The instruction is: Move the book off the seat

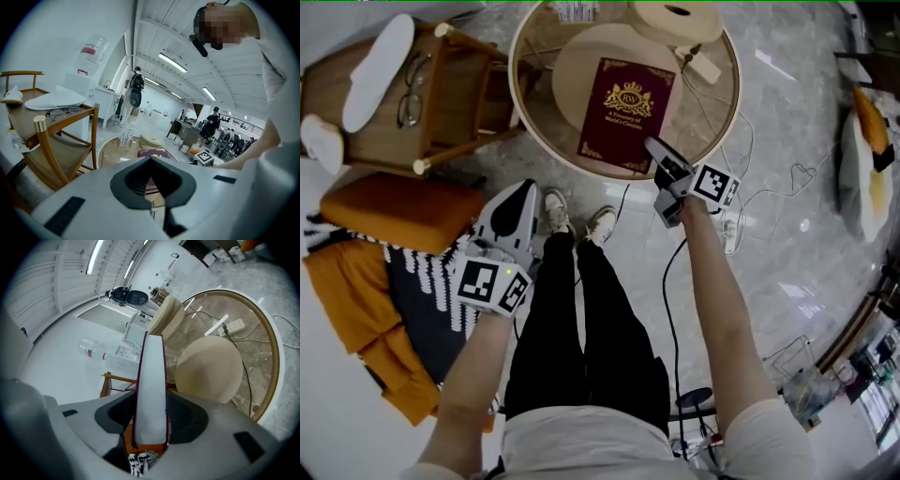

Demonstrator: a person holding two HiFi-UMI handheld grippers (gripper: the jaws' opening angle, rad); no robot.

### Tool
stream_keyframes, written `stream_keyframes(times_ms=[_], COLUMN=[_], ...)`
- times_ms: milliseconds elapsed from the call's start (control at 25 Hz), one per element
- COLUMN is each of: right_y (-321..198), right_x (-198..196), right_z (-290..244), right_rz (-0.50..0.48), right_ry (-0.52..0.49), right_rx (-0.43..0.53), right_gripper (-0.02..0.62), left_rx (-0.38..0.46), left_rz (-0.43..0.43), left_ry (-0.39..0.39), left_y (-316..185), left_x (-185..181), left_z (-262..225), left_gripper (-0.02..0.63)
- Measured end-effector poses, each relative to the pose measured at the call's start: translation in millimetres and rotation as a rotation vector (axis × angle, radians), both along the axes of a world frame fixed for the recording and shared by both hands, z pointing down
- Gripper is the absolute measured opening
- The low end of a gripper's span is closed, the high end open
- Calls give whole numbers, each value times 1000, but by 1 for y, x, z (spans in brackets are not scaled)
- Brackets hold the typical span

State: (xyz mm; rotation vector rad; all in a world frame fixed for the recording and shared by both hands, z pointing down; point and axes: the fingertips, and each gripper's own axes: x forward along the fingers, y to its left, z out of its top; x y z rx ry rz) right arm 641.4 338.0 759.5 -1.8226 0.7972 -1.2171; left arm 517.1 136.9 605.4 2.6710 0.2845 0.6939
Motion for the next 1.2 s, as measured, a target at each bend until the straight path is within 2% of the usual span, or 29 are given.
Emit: stream_keyframes(times_ms=[200, 440, 840, 1200], right_y=[2, -7, -12, -11], right_x=[-2, -1, 2, 2], right_z=[4, 25, 32, 40], right_rz=[-15, -63, -54, -22], right_ry=[-25, -36, -52, -61], right_rx=[-47, -76, -72, -128], right_gripper=[221, 221, 221, 223], left_rx=[8, 8, 6, 8], left_rz=[-20, -62, -89, -90], left_ry=[2, -3, -23, -12], left_y=[-9, -27, -43, -59], left_x=[-9, -12, -29, -28], left_z=[-15, -6, -1, -3], left_gripper=[17, 17, 17, 17])
